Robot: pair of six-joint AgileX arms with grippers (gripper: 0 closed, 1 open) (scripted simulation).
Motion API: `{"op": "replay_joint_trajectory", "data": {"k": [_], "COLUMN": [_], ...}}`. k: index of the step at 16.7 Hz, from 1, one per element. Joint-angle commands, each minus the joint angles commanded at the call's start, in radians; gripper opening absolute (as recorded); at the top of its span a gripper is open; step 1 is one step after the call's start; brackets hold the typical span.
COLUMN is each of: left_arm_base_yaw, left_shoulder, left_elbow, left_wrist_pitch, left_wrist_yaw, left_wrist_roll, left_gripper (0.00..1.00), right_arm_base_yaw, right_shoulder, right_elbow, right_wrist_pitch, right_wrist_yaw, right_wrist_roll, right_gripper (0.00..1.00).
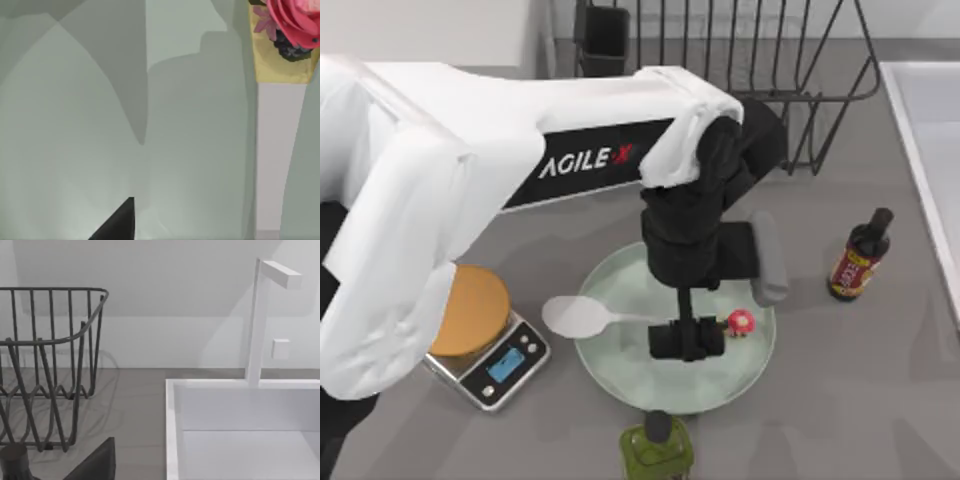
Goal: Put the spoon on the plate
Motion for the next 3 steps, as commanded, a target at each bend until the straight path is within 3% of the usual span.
{"op": "replay_joint_trajectory", "data": {"k": [3], "left_arm_base_yaw": [0.0], "left_shoulder": [0.0], "left_elbow": [0.0], "left_wrist_pitch": [0.0], "left_wrist_yaw": [0.0], "left_wrist_roll": [0.0], "left_gripper": [1.0], "right_arm_base_yaw": [0.0], "right_shoulder": [0.0], "right_elbow": [0.0], "right_wrist_pitch": [0.0], "right_wrist_yaw": [0.0], "right_wrist_roll": [0.0], "right_gripper": [1.0]}}
